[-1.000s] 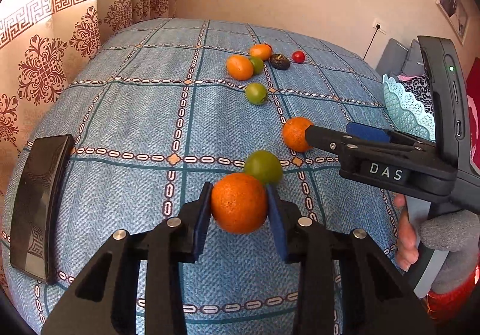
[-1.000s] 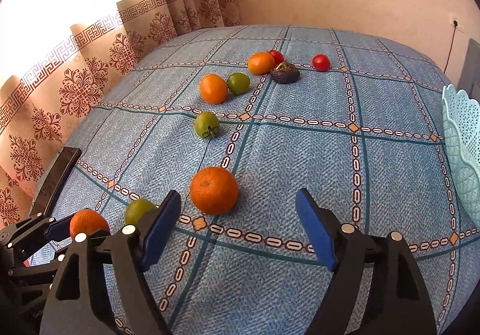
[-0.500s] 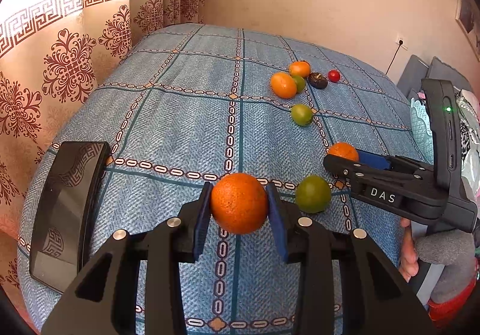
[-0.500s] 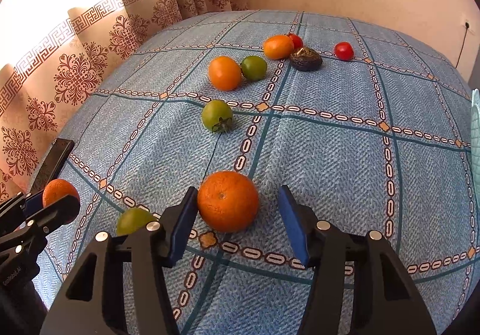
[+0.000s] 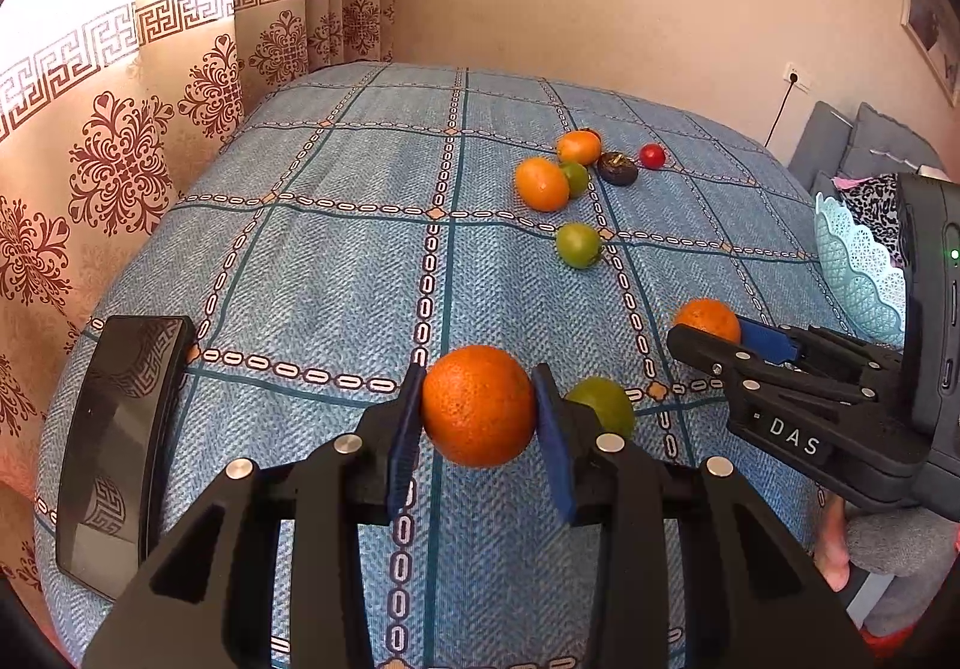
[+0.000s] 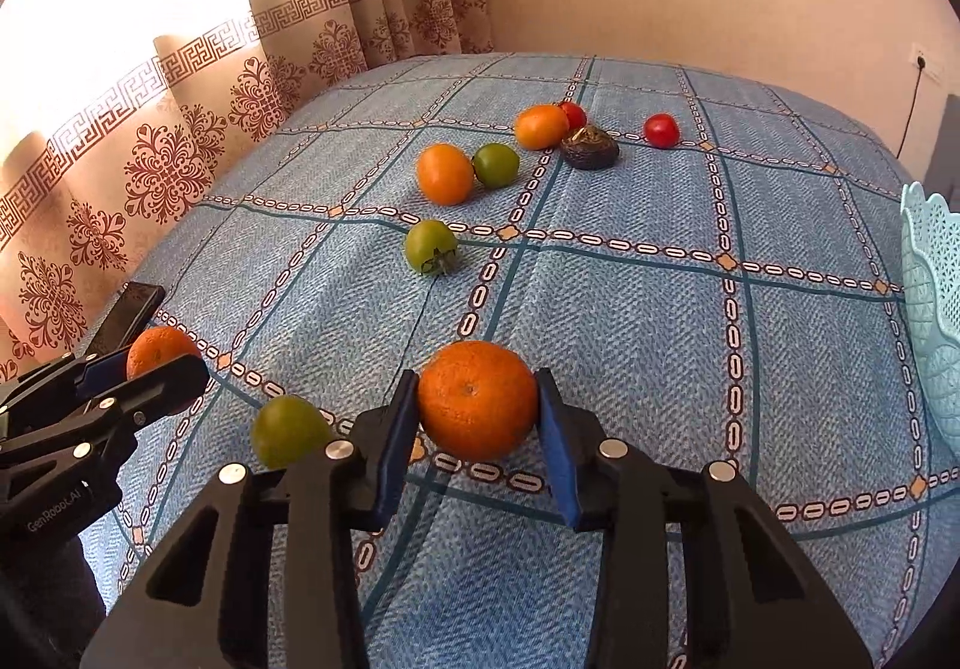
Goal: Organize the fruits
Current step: 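Lift the orange with the left tool and carry it over the blue basket, then open the left tool to drop the orange into the basket, then withdraw the left tool from the basket back toward the fruits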
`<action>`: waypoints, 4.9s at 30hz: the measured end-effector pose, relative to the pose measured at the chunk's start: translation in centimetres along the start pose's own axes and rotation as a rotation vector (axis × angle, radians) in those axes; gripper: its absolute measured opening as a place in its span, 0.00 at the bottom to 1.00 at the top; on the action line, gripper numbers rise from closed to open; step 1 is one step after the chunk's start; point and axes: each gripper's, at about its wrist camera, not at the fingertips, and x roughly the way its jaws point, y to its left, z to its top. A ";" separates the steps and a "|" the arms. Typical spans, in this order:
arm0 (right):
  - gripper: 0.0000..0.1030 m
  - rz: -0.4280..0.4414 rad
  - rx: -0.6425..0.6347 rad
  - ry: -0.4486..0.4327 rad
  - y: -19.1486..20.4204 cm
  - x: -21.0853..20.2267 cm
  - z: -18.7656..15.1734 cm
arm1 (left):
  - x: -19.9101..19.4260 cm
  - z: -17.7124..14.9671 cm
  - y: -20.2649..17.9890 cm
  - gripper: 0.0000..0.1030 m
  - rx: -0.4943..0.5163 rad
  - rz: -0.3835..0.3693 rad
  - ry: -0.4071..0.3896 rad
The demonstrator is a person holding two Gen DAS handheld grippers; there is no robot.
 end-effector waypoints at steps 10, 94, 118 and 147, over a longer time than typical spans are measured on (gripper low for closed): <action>0.38 -0.007 0.062 -0.064 -2.1 -3.1 -0.6 | -0.5 1.1 -1.8 0.36 0.035 -0.014 -0.042; 0.61 -0.459 0.426 -0.318 -23.3 -17.0 -3.5 | 0.6 8.8 -26.3 0.96 0.412 -0.327 -0.216; 0.65 -0.253 0.308 -0.283 -15.0 -13.0 -1.1 | 0.7 11.8 -14.1 0.97 0.309 -0.118 -0.253; 0.69 0.011 0.112 -0.070 -2.6 -4.7 -1.7 | 9.0 11.1 -4.3 0.97 0.156 -0.075 -0.005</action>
